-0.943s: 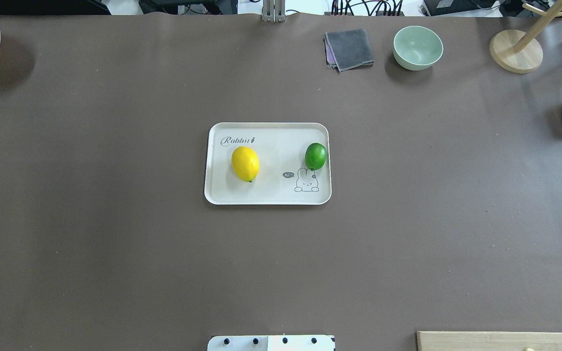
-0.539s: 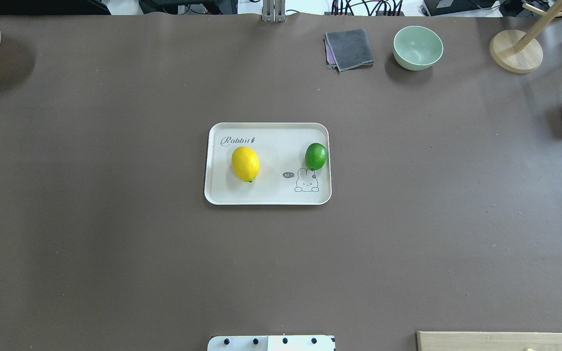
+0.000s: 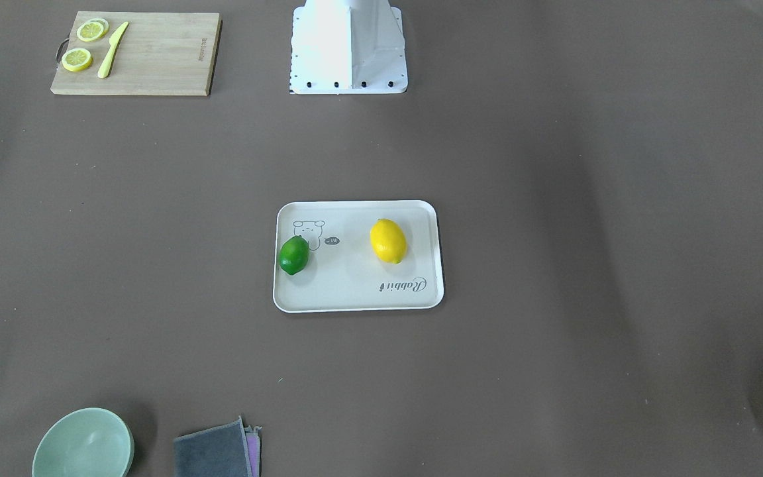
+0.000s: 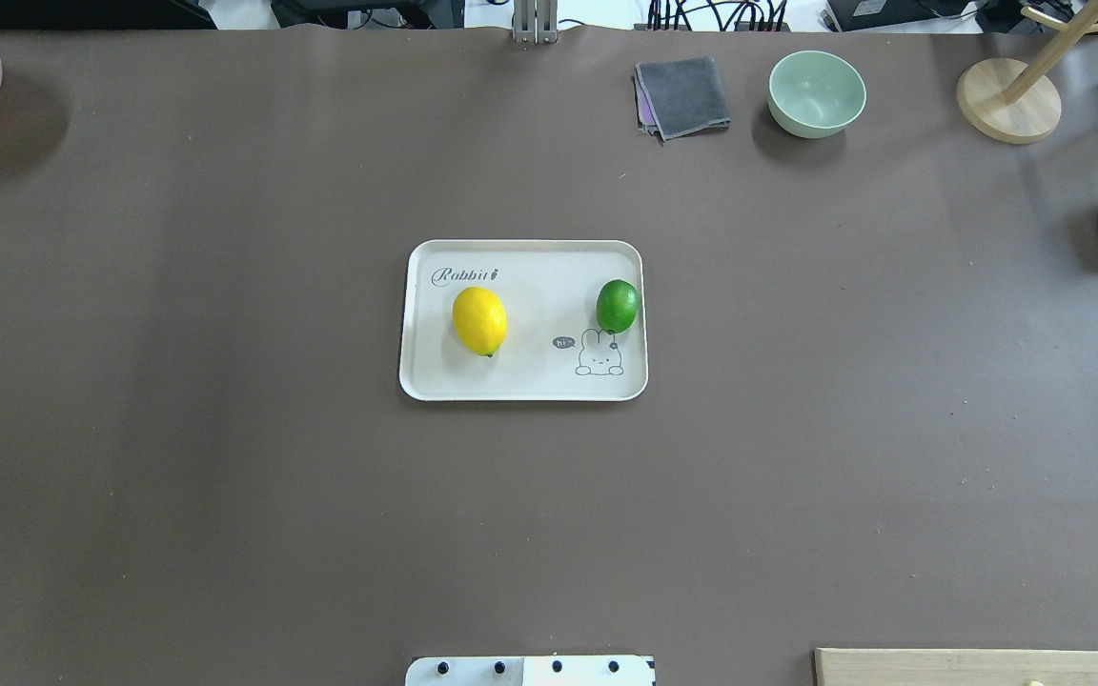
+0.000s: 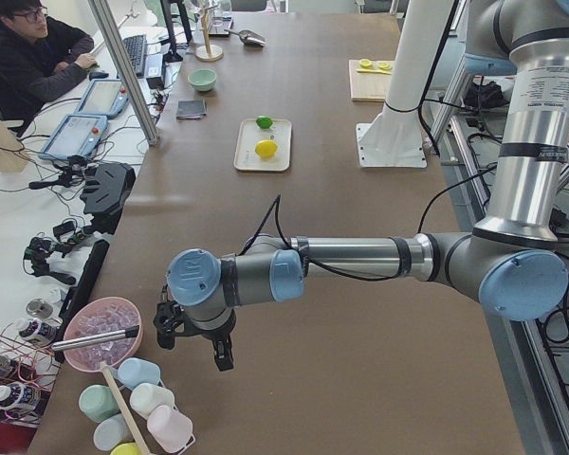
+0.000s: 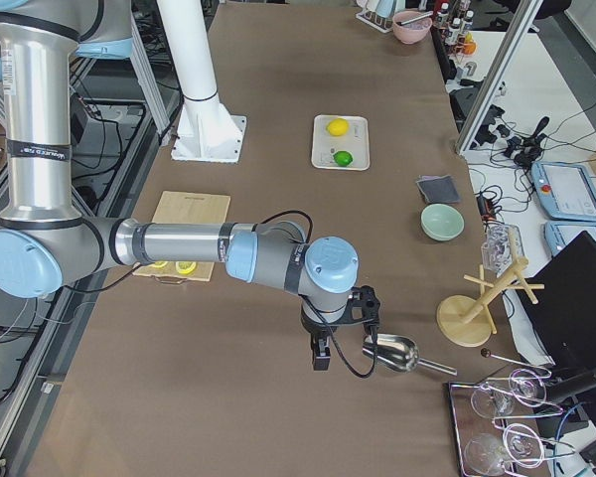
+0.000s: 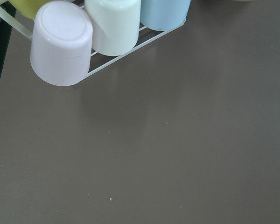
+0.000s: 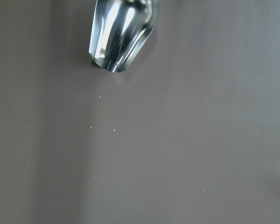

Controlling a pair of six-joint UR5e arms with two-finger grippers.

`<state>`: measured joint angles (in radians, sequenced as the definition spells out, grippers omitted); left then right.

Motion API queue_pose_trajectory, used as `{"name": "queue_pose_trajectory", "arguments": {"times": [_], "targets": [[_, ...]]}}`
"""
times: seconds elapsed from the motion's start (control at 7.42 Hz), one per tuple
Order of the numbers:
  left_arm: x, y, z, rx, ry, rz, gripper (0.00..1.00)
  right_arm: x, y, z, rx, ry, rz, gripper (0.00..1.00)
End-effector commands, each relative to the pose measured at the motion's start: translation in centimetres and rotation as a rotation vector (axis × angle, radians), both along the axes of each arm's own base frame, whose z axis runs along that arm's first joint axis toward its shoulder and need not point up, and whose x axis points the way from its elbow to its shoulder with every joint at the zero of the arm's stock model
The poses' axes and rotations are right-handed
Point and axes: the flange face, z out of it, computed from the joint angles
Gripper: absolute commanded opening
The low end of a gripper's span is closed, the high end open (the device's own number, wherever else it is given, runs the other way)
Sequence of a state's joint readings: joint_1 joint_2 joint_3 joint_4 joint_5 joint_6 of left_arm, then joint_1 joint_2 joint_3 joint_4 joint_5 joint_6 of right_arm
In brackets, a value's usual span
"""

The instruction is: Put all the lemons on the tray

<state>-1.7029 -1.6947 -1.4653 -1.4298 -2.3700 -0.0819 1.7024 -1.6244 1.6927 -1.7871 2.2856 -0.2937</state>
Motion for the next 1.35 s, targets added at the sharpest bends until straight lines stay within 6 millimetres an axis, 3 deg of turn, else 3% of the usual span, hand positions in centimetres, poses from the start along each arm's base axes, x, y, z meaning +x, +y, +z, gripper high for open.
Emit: {"name": "queue_pose_trajectory", "arguments": {"times": [0.0,0.4,0.67,0.81,1.21], "targets": [[1.9,-1.8,-1.7,0.009,-0.005,0.004,0.98,0.0,-0.1,0.0,-0.019,0.001,0.021,1.0],[2.3,-2.0,-1.2,0.034,-0.002,0.016,0.98,-0.2,-0.4,-0.3,-0.035,0.003,0.058,1.0],[3.8,-2.8,-1.5,0.094,-0.011,0.048,0.98,-0.7,-0.6,-0.5,-0.027,0.002,0.048,1.0],[6.4,-3.6,-2.1,0.139,-0.012,0.095,0.98,-0.7,-0.7,-0.7,-0.022,0.001,0.048,1.0],[6.6,-3.9,-2.8,0.195,-0.014,0.098,0.98,-3.6,-1.8,-0.9,-0.002,0.006,-0.017,1.0]]}}
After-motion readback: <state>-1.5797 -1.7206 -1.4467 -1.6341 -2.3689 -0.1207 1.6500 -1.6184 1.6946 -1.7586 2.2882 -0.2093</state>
